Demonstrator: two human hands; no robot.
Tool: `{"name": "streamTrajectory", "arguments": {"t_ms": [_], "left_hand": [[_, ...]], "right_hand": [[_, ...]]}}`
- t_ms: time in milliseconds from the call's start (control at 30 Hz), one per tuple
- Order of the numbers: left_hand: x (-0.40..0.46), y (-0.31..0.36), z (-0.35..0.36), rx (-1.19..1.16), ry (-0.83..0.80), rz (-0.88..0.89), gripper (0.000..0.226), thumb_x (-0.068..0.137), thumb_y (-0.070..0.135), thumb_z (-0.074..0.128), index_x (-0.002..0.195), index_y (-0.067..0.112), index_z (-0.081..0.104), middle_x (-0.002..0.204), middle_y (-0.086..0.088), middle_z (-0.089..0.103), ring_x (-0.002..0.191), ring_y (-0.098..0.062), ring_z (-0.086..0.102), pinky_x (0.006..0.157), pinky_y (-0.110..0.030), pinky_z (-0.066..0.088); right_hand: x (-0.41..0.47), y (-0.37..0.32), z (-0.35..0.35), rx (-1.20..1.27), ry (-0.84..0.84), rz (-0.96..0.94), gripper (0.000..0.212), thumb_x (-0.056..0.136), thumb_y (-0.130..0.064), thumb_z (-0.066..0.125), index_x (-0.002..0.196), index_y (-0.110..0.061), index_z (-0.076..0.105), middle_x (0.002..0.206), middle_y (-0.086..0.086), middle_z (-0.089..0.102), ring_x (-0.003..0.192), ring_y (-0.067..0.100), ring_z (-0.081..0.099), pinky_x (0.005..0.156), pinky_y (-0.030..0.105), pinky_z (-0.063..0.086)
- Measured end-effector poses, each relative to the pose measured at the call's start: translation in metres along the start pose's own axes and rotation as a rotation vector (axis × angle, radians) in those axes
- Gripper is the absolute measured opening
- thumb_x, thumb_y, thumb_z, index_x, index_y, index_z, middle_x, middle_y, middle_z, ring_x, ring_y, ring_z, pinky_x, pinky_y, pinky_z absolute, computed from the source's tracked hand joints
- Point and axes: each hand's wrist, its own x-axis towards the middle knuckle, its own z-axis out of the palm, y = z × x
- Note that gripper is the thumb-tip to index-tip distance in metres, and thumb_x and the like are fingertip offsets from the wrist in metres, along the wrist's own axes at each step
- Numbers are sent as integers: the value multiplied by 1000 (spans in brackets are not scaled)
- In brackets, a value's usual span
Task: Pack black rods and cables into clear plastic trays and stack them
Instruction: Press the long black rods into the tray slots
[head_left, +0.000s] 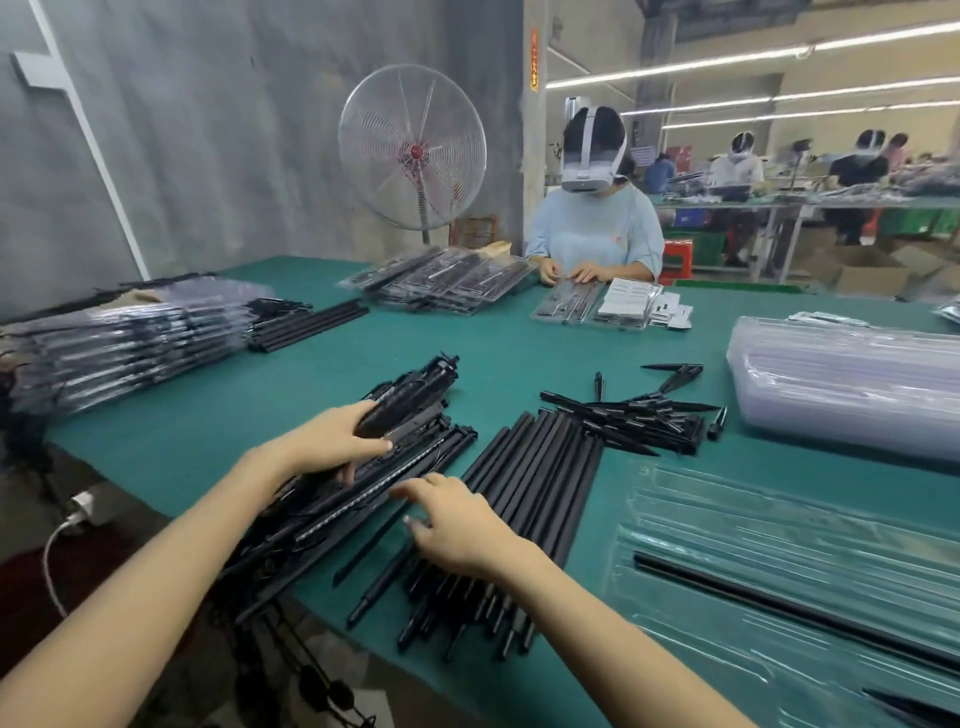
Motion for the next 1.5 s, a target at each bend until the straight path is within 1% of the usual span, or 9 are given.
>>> {"name": "streamTrajectory", "arguments": {"t_ms": [233, 433, 600, 733, 833, 967, 1167, 1300, 1500], "left_hand": [[22, -38, 47, 708, 280, -77, 48, 96, 45, 46, 134, 17, 37, 136, -2, 39, 127, -21, 38, 99, -38, 35], [40, -67, 51, 539, 272, -212, 60, 92, 59, 44, 140, 27, 31, 139, -5, 36, 130, -23, 31, 103, -47, 30], [42, -70, 45, 429, 266, -227, 65, 86, 57, 57, 139, 26, 34, 136, -6, 40, 130, -25, 31, 100, -45, 33], [38, -68, 45, 457, 255, -218, 71, 83, 47, 63, 142, 28, 29, 139, -4, 37, 130, -24, 31, 101, -44, 32], [31, -67, 46, 424, 266, -199, 64, 85, 42, 55, 142, 30, 29, 141, -1, 36, 131, -22, 29, 101, -46, 29], [21, -69, 48, 409, 305, -184, 72, 78, 61, 59, 140, 39, 31, 141, 3, 38, 133, -18, 30, 102, -48, 31], [21, -72, 45, 422, 297, -192, 73, 79, 60, 61, 141, 40, 28, 141, 5, 37, 133, -18, 32, 101, -46, 32], [19, -69, 44, 425, 289, -202, 68, 82, 50, 60, 141, 39, 29, 140, 3, 37, 131, -18, 32, 101, -45, 33], [14, -69, 47, 418, 319, -175, 63, 83, 64, 54, 138, 40, 32, 137, 7, 40, 130, -16, 35, 100, -46, 36]], "right_hand": [[50, 22, 12, 294, 88, 414, 40, 99, -18, 39, 136, -4, 42, 128, 16, 53, 108, 28, 54, 82, 32, 47], [84, 4, 4, 1396, 241, 732, 17, 93, 1, 48, 109, 0, 42, 78, 8, 45, 55, 15, 50, 41, 19, 45], [97, -16, 3, 1429, 211, 763, 12, 89, -2, 53, 80, -4, 47, 64, 8, 46, 42, 9, 37, 29, 13, 25], [106, -38, 17, 1205, 158, 810, 24, 88, -10, 47, 109, 1, 52, 96, 13, 56, 85, 19, 54, 61, 22, 48], [107, -43, 28, 893, 272, 868, 62, 84, -17, 54, 140, -15, 27, 153, 15, 4, 138, 30, 14, 112, 37, 25], [107, -27, 25, 1060, 380, 927, 79, 83, -23, 61, 146, -13, 13, 148, 17, 20, 134, 32, 24, 107, 39, 30], [117, -18, 20, 1203, 261, 808, 45, 78, -18, 68, 118, 0, 56, 126, 18, 54, 94, 25, 50, 68, 28, 38], [109, -13, 35, 961, 219, 810, 27, 82, -17, 55, 106, -6, 58, 129, 17, 52, 110, 28, 51, 79, 31, 42], [78, -4, 19, 1494, 463, 610, 23, 95, -23, 50, 115, -14, 47, 114, 12, 60, 100, 27, 59, 89, 40, 49]]}}
